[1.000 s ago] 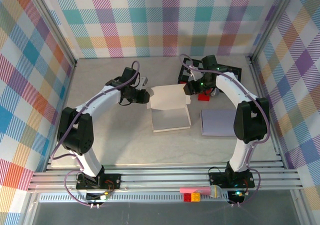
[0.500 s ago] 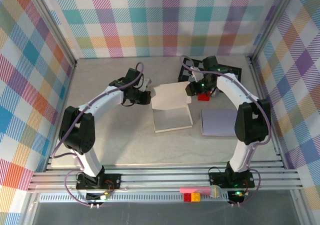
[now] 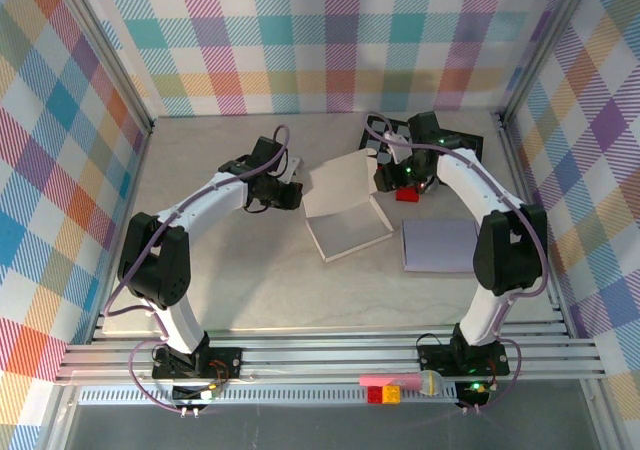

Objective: Fold the paper box

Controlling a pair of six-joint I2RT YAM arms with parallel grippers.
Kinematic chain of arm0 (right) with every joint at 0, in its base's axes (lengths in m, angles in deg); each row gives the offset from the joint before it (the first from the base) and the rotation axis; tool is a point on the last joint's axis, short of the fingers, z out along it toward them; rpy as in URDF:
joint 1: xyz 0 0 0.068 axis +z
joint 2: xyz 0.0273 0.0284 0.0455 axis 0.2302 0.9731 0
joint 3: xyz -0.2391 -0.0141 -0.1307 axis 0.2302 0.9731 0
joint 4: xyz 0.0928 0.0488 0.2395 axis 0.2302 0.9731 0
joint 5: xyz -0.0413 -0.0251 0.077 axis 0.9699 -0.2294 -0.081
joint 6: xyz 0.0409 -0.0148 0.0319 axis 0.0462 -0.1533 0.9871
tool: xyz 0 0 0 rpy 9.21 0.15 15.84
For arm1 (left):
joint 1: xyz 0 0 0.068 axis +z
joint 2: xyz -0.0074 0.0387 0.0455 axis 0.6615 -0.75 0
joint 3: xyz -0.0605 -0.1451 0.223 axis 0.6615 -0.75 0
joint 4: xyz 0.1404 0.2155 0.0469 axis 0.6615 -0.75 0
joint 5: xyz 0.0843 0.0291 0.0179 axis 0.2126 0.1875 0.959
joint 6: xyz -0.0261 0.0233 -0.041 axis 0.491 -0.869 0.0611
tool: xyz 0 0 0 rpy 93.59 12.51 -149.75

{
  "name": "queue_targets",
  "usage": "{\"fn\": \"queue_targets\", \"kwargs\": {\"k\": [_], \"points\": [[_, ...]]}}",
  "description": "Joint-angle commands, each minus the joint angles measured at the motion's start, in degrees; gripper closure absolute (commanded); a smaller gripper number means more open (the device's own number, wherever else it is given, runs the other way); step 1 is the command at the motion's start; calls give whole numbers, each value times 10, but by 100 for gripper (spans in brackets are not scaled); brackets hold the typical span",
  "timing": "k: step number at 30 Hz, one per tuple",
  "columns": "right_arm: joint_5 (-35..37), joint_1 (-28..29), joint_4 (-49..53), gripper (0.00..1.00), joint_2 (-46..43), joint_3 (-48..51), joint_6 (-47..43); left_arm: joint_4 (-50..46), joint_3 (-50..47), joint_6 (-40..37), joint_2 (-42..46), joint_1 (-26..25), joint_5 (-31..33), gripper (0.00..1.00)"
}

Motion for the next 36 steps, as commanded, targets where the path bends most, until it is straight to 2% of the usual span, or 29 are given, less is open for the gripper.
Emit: {"fn": "queue_targets", "kwargs": {"k": [1,6,15,17,23,29,36], "points": [[-48,-10,2,50,41,-57,-12,-23,13,-30,11,-4,5,99],[-135,-12,49,50,109,-129,-43,-45,10,-70,23,6,1,100],[-185,-12,69,49,135,-159,-55,-86,5,-140,43,49,-14,100],[-202,-9,75,52,137,-162,-53,-90,8,-138,40,59,-17,100],[-186,6,65,55,117,-125,-52,-89,11,-135,31,62,-19,100],[-176,12,69,58,132,-149,-46,-89,12,-136,28,62,-17,100],[-153,29,79,74,137,-153,-47,-87,18,-129,22,62,-12,100]]}}
